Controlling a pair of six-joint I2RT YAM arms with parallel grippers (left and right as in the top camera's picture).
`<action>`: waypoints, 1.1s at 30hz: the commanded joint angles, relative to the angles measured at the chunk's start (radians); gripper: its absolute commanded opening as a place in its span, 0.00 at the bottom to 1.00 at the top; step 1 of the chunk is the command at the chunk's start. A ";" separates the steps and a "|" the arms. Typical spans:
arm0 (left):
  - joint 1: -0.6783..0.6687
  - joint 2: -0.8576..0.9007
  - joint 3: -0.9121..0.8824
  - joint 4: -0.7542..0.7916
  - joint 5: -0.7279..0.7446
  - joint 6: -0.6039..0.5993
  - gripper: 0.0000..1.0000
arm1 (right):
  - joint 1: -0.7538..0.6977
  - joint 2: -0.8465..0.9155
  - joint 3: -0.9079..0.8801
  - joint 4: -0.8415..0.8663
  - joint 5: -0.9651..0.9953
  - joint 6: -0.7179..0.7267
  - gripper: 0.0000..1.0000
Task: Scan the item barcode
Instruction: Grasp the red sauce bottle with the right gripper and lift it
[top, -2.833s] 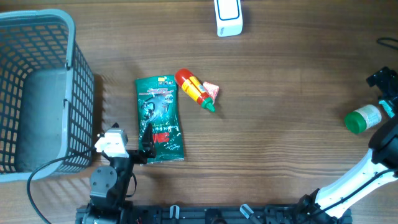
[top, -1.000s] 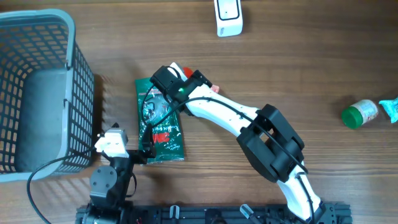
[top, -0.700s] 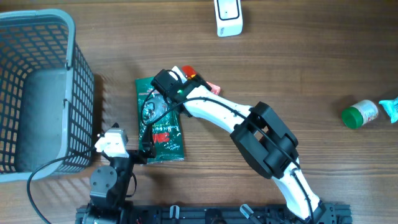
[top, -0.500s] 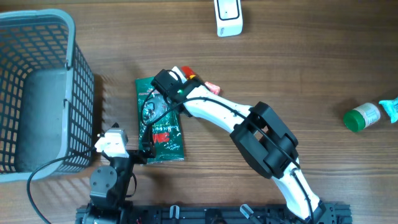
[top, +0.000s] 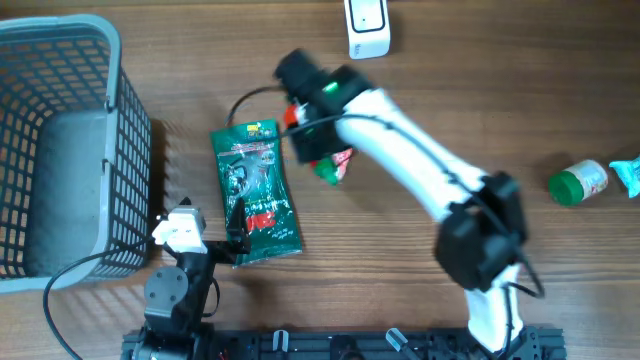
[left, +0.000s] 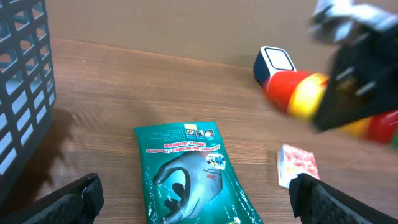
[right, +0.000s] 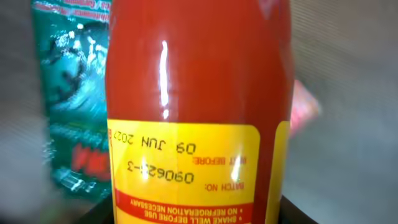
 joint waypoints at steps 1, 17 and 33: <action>0.004 -0.004 -0.004 0.001 0.008 0.019 1.00 | -0.115 -0.053 0.024 -0.109 -0.266 0.055 0.34; 0.004 -0.004 -0.004 0.001 0.008 0.019 1.00 | -0.270 -0.052 0.016 -0.396 -0.527 0.597 0.34; 0.004 -0.004 -0.004 0.001 0.008 0.019 1.00 | -0.276 -0.052 -0.164 0.097 -0.500 1.559 0.41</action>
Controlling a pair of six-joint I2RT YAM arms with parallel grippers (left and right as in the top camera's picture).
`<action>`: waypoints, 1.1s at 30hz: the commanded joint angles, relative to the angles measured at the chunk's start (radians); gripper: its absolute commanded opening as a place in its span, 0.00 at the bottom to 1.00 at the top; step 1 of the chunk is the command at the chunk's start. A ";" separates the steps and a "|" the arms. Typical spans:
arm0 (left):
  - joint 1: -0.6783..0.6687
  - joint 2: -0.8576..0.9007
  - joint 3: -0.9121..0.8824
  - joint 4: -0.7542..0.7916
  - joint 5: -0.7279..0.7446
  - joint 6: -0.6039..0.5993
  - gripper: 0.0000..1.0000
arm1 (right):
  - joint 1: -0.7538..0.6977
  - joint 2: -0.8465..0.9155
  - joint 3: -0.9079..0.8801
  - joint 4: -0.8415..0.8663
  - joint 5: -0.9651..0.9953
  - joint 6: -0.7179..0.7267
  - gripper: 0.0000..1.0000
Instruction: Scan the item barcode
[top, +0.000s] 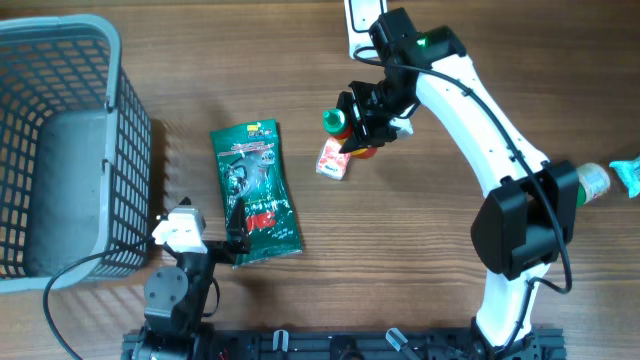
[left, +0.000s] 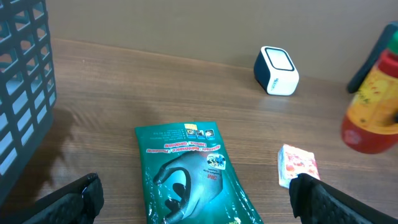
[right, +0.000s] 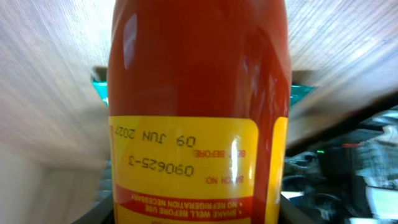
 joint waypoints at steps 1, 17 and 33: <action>0.003 -0.004 -0.004 0.001 0.008 0.019 1.00 | -0.006 -0.010 -0.117 0.143 -0.011 0.142 0.45; 0.003 -0.004 -0.004 0.001 0.008 0.019 1.00 | -0.208 -0.010 -0.386 0.521 -0.247 -0.119 0.74; 0.003 -0.004 -0.004 0.001 0.008 0.019 1.00 | -0.232 -0.019 -0.384 0.580 -0.299 -0.494 1.00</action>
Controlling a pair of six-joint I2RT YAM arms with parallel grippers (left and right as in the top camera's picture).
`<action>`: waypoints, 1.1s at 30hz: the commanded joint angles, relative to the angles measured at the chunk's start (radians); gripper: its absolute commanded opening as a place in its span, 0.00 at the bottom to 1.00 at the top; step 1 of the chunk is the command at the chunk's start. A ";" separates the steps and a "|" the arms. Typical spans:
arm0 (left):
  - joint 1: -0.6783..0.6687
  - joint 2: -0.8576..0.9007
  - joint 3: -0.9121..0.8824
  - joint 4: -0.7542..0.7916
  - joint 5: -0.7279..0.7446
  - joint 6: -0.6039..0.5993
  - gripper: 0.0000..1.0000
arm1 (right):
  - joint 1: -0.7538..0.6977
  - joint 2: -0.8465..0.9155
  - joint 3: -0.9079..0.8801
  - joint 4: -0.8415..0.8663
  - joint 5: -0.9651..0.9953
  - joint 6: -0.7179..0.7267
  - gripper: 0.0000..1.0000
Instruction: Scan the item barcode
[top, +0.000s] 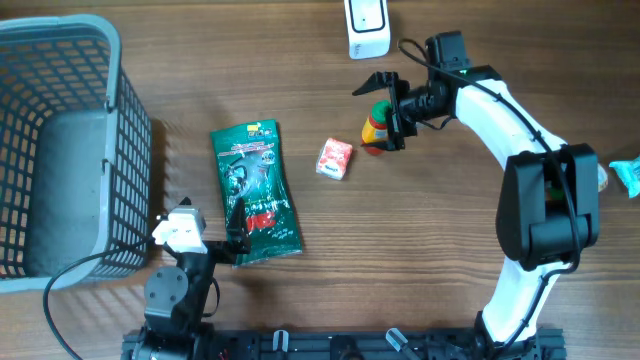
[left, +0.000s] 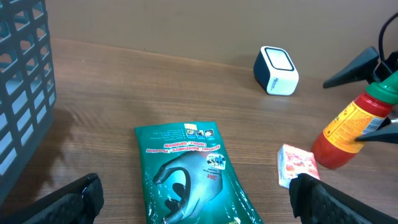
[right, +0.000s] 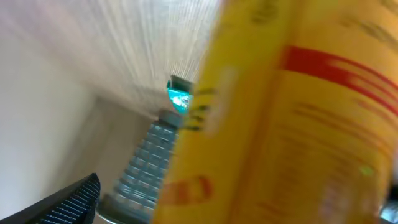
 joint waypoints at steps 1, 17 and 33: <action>0.003 -0.004 -0.004 0.001 0.008 0.019 1.00 | -0.022 -0.023 -0.011 -0.009 -0.022 -0.245 1.00; 0.003 -0.004 -0.004 0.001 0.008 0.019 1.00 | -0.068 -0.444 -0.011 -0.446 0.084 -0.863 1.00; 0.003 -0.004 -0.004 0.001 0.008 0.019 1.00 | 0.071 -0.497 -0.009 -0.192 0.794 -1.219 1.00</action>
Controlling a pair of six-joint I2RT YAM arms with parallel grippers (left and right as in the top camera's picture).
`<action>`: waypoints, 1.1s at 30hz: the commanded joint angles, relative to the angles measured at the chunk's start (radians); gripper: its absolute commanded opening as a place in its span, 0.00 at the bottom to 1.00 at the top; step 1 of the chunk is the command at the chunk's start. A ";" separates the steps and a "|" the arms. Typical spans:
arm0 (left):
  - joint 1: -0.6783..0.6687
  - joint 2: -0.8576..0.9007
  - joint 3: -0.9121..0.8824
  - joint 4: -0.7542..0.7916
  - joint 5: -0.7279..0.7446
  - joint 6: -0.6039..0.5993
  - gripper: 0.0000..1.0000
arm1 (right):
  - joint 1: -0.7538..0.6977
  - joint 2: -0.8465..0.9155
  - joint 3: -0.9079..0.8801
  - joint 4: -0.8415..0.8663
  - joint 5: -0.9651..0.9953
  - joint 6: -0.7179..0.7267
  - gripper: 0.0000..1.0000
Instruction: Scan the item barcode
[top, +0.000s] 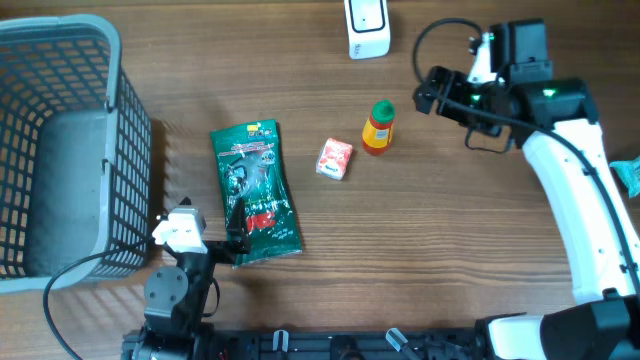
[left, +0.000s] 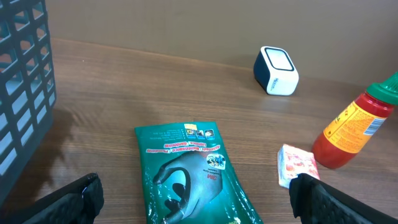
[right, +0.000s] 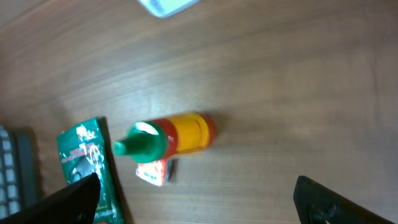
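Observation:
A red sauce bottle (top: 378, 127) with a yellow label and green cap stands upright on the wooden table, below the white barcode scanner (top: 367, 28). Nothing holds the sauce bottle (right: 171, 137). My right gripper (top: 440, 100) hangs open and empty to the bottle's right, raised off the table. In the right wrist view the scanner (right: 166, 5) shows at the top edge. My left gripper (left: 199, 202) rests open at the near end of a green glove packet (left: 186, 174). That view also shows the bottle (left: 349, 127) and the scanner (left: 277, 62).
A small red-and-white packet (top: 335, 158) lies just left of the bottle. The green glove packet (top: 256, 190) lies further left. A grey mesh basket (top: 60, 140) fills the left side. A teal item (top: 626, 172) lies at the right edge.
My right gripper stood open around the bottle and is now drawn back to the right and higher. The bottle, which leaned a little, now stands alone. The left arm is unmoved.
My right gripper held the sauce bottle in the air near the green packet. Then it held it just below the scanner. Then the bottle stood on the table with the jaws open around it. Now the gripper is clear of it.

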 joint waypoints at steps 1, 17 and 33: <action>0.004 -0.004 -0.004 0.001 0.008 0.019 1.00 | 0.103 0.002 -0.005 0.085 0.127 -0.122 1.00; 0.004 -0.004 -0.004 0.001 0.008 0.019 1.00 | 0.293 0.291 -0.005 0.214 0.350 -0.179 0.95; 0.004 -0.004 -0.004 0.001 0.008 0.019 1.00 | 0.293 0.359 -0.005 0.212 0.376 -0.146 0.38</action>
